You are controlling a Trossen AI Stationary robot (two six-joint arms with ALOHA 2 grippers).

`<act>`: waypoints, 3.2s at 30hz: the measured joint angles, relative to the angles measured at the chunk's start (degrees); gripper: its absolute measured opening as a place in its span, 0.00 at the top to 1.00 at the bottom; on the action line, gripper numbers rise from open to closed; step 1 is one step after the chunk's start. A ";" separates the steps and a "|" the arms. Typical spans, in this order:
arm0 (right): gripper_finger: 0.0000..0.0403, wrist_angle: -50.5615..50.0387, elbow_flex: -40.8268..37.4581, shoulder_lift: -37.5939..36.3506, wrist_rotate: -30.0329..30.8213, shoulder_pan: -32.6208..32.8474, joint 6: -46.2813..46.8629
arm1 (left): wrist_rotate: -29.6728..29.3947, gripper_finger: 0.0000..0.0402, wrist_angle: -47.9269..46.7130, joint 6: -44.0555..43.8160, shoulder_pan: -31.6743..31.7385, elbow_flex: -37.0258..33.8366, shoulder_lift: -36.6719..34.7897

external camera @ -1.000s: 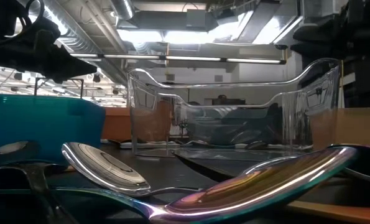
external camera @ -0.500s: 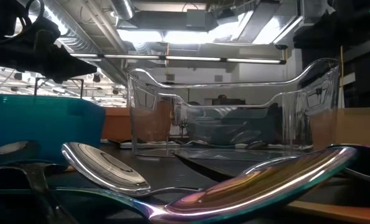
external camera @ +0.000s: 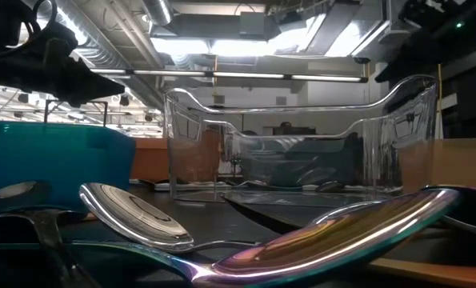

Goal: Sort silverware by color (type)
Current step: Put the blue spoon into the light blue bin

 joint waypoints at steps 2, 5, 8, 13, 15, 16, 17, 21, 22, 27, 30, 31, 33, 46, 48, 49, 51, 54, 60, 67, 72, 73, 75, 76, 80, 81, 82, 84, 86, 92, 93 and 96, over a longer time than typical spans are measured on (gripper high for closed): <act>0.52 -0.01 -0.02 1.25 -1.08 -1.63 -0.31 | 0.00 1.00 0.00 0.00 -0.02 0.00 0.02; 0.52 0.06 0.00 3.18 -5.42 -5.33 -1.42 | 0.01 1.00 0.00 0.00 -0.01 0.00 0.00; 0.52 0.08 0.00 5.31 -12.53 -9.86 -2.86 | 0.02 1.00 0.00 -0.01 -0.01 -0.02 0.01; 0.52 0.18 0.00 9.29 -25.58 -16.84 -8.05 | 0.02 1.00 0.00 -0.07 0.00 -0.01 0.02; 0.52 0.26 0.00 11.32 -30.11 -19.00 -10.30 | 0.01 1.00 -0.01 -0.10 -0.01 -0.01 0.00; 0.52 0.23 0.00 12.51 -31.77 -19.98 -11.06 | 0.02 1.00 -0.01 -0.12 -0.01 -0.01 0.01; 0.52 0.24 0.00 13.59 -32.92 -20.86 -11.64 | 0.02 1.00 0.00 -0.16 -0.01 -0.02 0.01; 0.52 0.25 -0.02 18.04 -34.04 -23.68 -14.78 | 0.02 1.00 0.00 -0.17 -0.02 0.00 0.02; 0.52 0.24 0.00 19.23 -34.06 -24.11 -15.83 | 0.02 1.00 0.00 -0.17 0.00 0.00 0.00; 0.52 0.23 -0.02 24.75 -36.10 -24.91 -21.50 | 0.02 1.00 -0.01 -0.17 -0.02 0.00 0.00; 0.52 0.26 -0.02 27.89 -37.18 -24.82 -23.84 | 0.02 1.00 0.00 -0.17 -0.01 -0.01 0.01; 0.52 0.40 -0.01 28.90 -37.47 -24.82 -24.13 | 0.02 1.00 0.00 -0.17 0.00 0.00 0.02; 0.52 0.96 -0.02 30.90 -37.55 -24.81 -24.28 | 0.02 1.00 -0.02 -0.17 -0.01 -0.02 0.00; 0.52 5.51 -0.02 40.08 -41.95 -24.80 -26.64 | 0.01 1.00 0.00 -0.17 0.00 0.00 0.01; 0.52 5.64 -0.02 40.96 -43.30 -24.80 -27.50 | 0.02 1.00 0.00 -0.17 -0.02 -0.01 0.02; 0.52 5.93 -0.02 41.37 -43.57 -24.78 -27.89 | 0.02 1.00 0.00 -0.17 -0.02 -0.02 0.02; 0.52 6.79 -0.02 42.00 -43.59 -24.80 -28.13 | 0.02 1.00 0.00 -0.17 -0.02 -0.02 0.02; 0.52 7.12 -0.02 42.98 -43.72 -24.80 -28.20 | 0.02 1.00 0.00 -0.17 -0.02 -0.01 0.02; 0.52 7.18 -0.02 43.50 -47.43 -24.80 -28.44 | 0.02 1.00 0.00 -0.17 -0.02 0.00 0.00; 0.52 7.12 -0.02 43.50 -48.98 -24.80 -32.69 | 0.02 1.00 -0.02 -0.17 0.00 -0.02 0.00; 0.54 7.13 -0.02 43.50 -48.98 -24.80 -32.82 | 0.02 1.00 0.00 -0.17 -0.02 -0.01 0.01; 0.56 7.13 -0.02 43.48 -48.98 -24.80 -32.85 | 0.02 1.00 0.00 -0.17 -0.01 -0.01 0.00; 0.59 7.13 -0.02 43.48 -48.98 -24.80 -32.85 | 0.02 1.00 0.00 -0.17 -0.02 -0.01 0.00; 0.61 7.15 -0.02 43.48 -48.98 -24.80 -32.85 | 0.02 1.00 0.00 -0.17 0.00 -0.02 0.00; 0.67 7.21 -0.02 43.48 -48.96 -24.80 -32.84 | 0.02 1.00 -0.02 -0.17 -0.02 -0.01 0.02; 0.68 7.33 -0.02 43.48 -48.96 -24.80 -32.80 | 0.02 1.00 0.00 -0.17 -0.02 -0.01 0.01; 0.69 7.52 -0.02 43.53 -48.96 -24.80 -32.76 | 0.02 1.00 0.00 -0.17 -0.02 0.00 0.00; 0.69 7.54 -0.02 43.55 -48.90 -24.80 -32.76 | 0.02 1.00 -0.01 -0.16 -0.02 -0.01 0.02; 0.70 7.57 -0.02 43.55 -48.52 -24.76 -32.00 | 0.02 1.00 0.00 -0.17 -0.02 0.00 0.00; 0.68 7.57 -0.02 43.55 -45.30 -24.76 -23.18 | 0.02 1.00 -0.01 -0.17 -0.02 0.00 0.02; 0.68 7.55 -0.02 43.55 -44.84 -24.76 -22.09 | 0.02 1.00 -0.01 -0.17 -0.01 -0.01 0.01; 0.68 7.56 -0.02 43.57 -45.06 -24.76 -20.42 | 0.02 1.00 -0.02 -0.17 -0.02 0.00 0.00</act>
